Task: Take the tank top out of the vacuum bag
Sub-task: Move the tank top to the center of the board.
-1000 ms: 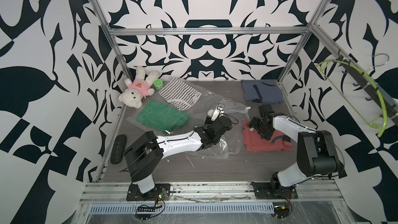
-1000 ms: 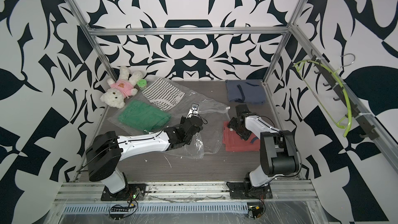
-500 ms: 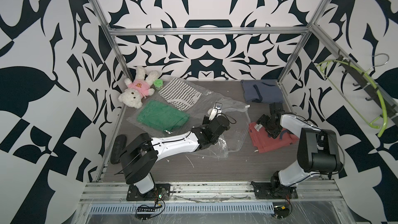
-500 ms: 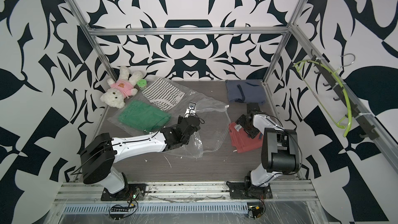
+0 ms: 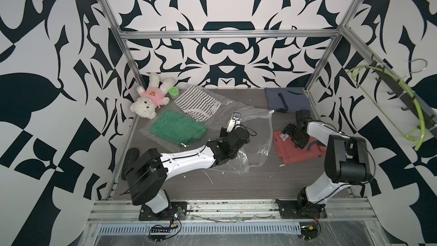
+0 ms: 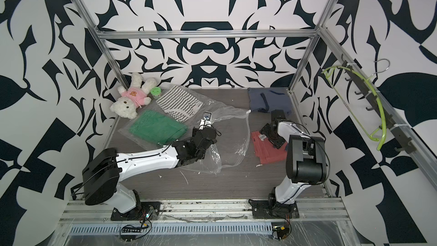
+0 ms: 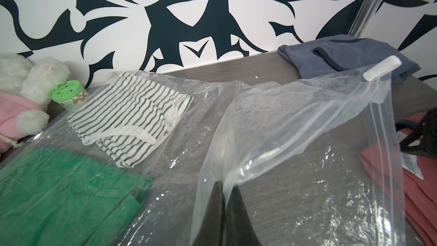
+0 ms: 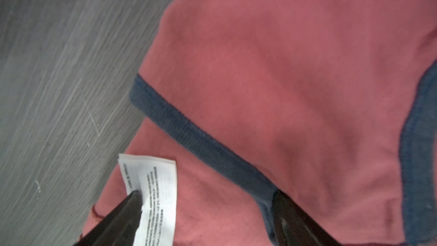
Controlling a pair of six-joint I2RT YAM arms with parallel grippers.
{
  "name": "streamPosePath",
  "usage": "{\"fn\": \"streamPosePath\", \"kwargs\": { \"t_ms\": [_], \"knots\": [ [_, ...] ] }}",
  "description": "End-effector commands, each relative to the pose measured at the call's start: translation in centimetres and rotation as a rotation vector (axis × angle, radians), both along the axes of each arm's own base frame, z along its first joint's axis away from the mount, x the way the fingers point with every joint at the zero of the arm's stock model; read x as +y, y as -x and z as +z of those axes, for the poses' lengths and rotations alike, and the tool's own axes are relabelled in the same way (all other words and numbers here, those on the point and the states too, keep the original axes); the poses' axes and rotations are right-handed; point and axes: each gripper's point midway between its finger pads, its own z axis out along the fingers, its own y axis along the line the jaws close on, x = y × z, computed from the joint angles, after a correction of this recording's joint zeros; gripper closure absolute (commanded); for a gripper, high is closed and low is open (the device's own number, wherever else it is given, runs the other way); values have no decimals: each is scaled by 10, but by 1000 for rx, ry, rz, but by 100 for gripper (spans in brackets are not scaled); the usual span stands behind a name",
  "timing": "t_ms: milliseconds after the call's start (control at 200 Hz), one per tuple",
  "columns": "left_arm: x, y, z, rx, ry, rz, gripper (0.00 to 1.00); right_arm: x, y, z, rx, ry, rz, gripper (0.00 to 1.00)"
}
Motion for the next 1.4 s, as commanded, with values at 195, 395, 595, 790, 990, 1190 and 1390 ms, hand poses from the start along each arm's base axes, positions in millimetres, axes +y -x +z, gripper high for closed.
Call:
{"fn": "streamPosePath", "kwargs": {
  "t_ms": [195,395,595,790,990,1190,1390],
  "knots": [
    [2,-2,6,-17,16,10,100,11,-15,-19,46,-24,57,13],
    [-1,-4,5,-17,9,5,100,27,-34,-25,50,-47,118,14],
    [1,-4,9,-24,13,12,100,41,-58,-19,24,-33,181,15],
    [2,-3,11,-26,6,11,100,40,-75,-2,-23,-12,181,16],
    [3,-3,10,-21,-1,14,99,39,-78,22,-71,-2,178,16],
    [3,-2,8,-16,4,12,99,43,-71,58,-121,93,253,17],
    [3,-2,7,-17,5,11,99,28,-61,64,-67,246,315,16]
  ]
}}
